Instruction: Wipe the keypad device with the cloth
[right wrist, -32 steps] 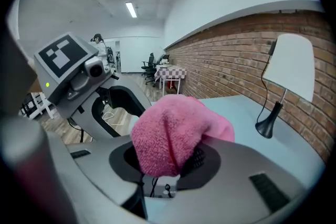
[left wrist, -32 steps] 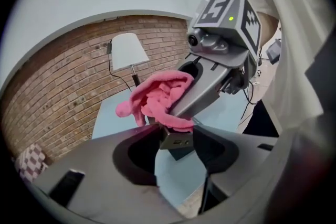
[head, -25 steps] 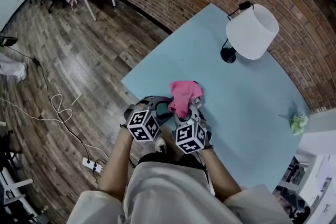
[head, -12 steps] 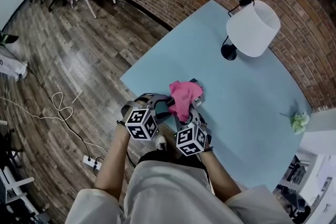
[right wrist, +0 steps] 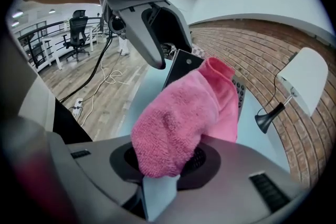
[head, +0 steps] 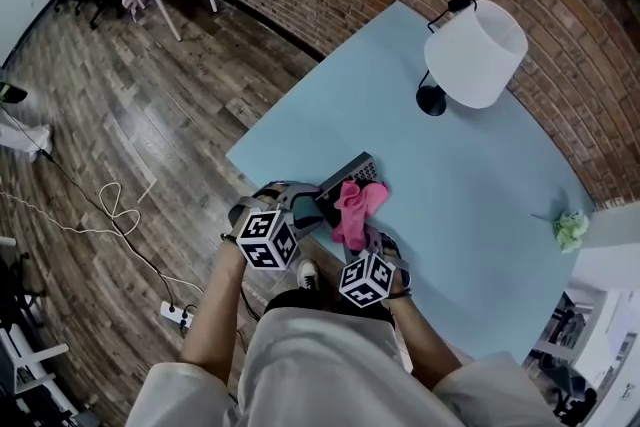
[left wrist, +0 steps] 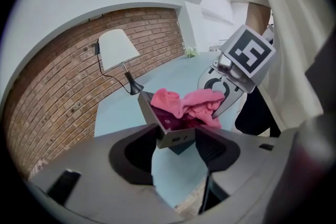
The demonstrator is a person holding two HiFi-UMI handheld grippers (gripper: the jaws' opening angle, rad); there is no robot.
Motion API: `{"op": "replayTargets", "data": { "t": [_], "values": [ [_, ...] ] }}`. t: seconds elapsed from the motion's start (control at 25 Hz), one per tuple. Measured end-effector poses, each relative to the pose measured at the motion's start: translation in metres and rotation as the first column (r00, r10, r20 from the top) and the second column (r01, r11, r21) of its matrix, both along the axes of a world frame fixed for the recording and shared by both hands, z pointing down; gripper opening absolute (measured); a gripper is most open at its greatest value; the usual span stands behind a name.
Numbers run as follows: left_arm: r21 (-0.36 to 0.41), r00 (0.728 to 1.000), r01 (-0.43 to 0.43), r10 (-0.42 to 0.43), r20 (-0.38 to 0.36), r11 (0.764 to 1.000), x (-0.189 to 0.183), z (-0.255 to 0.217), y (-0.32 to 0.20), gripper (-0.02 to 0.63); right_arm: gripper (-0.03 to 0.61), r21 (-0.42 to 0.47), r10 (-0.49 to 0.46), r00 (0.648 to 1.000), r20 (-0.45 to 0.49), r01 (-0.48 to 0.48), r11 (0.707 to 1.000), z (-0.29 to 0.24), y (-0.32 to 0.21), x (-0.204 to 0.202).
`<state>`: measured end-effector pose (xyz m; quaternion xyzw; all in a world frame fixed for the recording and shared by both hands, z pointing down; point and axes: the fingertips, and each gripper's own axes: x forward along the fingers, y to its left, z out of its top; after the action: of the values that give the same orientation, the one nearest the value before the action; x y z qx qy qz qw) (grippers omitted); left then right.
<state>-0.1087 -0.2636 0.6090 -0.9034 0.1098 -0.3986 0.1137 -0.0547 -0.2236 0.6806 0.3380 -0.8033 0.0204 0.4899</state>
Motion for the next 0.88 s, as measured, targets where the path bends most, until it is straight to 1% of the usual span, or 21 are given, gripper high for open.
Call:
{"op": "replayTargets", "data": {
  "t": [0.12, 0.24, 0.36, 0.48, 0.6, 0.68, 0.8, 0.88],
  "values": [
    [-0.011, 1.000, 0.023, -0.023, -0.004, 1.000, 0.000, 0.000, 0.000, 0.249, 0.112, -0.023, 0.010, 1.000, 0.016, -0.009, 1.000, -0.003, 0.002, 0.002],
    [-0.009, 0.998, 0.065, -0.065, -0.014, 0.998, 0.000, -0.005, 0.001, 0.258, 0.110, -0.042, 0.055, 0.996, 0.072, -0.052, 0.998, -0.016, 0.004, 0.009],
    [-0.011, 0.990, 0.131, -0.131, -0.054, 0.991, -0.003, -0.017, 0.003, 0.261, 0.110, -0.066, 0.108, 0.984, 0.145, -0.099, 0.993, -0.032, 0.003, 0.016],
    [-0.029, 0.969, 0.220, -0.222, -0.109, 0.975, -0.008, -0.027, 0.011, 0.262, 0.110, -0.065, 0.130, 0.970, 0.207, -0.119, 0.991, -0.050, 0.001, 0.023],
    [-0.066, 0.931, 0.319, -0.326, -0.163, 0.945, -0.015, -0.035, 0.021, 0.262, 0.110, -0.052, 0.137, 0.951, 0.277, -0.128, 0.990, -0.073, -0.001, 0.027],
    [-0.099, 0.895, 0.374, -0.386, -0.221, 0.922, -0.014, -0.043, 0.028, 0.260, 0.110, -0.045, 0.145, 0.937, 0.317, -0.138, 0.989, -0.088, -0.003, 0.033],
    [-0.121, 0.826, 0.455, -0.468, -0.314, 0.883, -0.013, -0.059, 0.036, 0.226, 0.110, -0.022, 0.156, 0.918, 0.365, -0.159, 0.987, -0.109, -0.004, 0.048],
    [-0.120, 0.771, 0.519, -0.524, -0.363, 0.846, -0.017, -0.072, 0.038, 0.172, 0.110, 0.007, 0.147, 0.910, 0.388, -0.162, 0.987, -0.123, -0.005, 0.057]
  ]
}}
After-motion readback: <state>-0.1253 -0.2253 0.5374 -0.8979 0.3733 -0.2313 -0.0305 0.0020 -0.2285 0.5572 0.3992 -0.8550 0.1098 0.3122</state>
